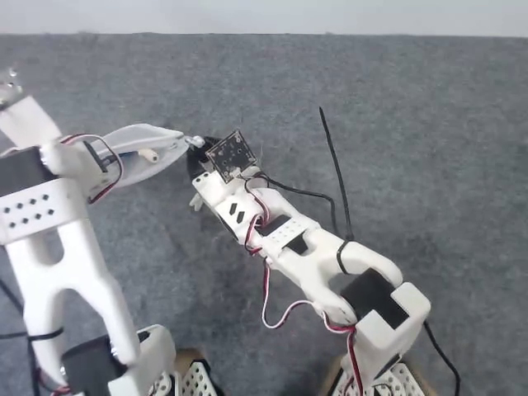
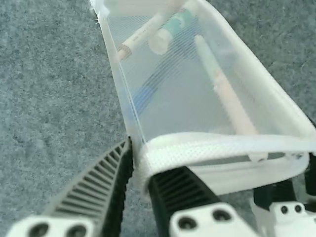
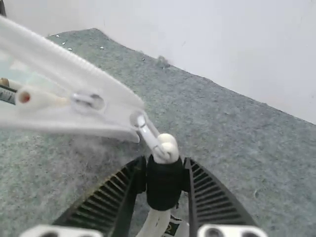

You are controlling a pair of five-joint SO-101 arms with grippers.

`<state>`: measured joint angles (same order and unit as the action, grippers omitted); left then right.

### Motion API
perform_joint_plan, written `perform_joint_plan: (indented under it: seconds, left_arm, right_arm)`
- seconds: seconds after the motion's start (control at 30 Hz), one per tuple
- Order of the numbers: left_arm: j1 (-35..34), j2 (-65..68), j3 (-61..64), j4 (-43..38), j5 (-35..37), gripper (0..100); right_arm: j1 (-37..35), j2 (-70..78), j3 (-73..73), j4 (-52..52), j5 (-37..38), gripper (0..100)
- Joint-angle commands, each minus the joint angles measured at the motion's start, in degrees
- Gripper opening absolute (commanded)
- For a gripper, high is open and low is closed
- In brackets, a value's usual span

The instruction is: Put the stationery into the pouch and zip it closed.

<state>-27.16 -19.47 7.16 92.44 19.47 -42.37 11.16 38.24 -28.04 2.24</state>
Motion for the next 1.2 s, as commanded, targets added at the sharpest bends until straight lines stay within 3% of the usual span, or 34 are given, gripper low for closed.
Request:
perform_joint_plan:
  seconds: [0.0,0.73,0.83,0.9,1.03,1.17]
  left_arm:
    - [0.2,-1.0,-0.7,-1.4,0.1,1]
    - [0.2,-1.0,-0.7,-1.4,0.1,1]
    - [0.2,-1.0,-0.7,-1.4,0.1,1]
    - [0.2,-1.0,-0.7,-1.4,0.1,1]
    - [0.2,-1.0,-0.7,-1.4,0.1,1]
    - [0.2,-1.0,-0.7,-1.4,0.1,1]
  right_arm:
    - [0.7,-4.9,-0.4,-1.0,0.7,11.8]
    - [0.7,-5.4,1.2,-1.0,0.7,11.7]
    - [0.8,-5.4,1.2,-1.0,0.9,7.4]
    - [0.8,-5.5,1.3,-1.0,3.7,0.0]
    - [0.4,-6.2,4.6,-1.4,11.3,0.2]
    - [-0.5,-11.7,9.9,-1.0,11.7,0.5]
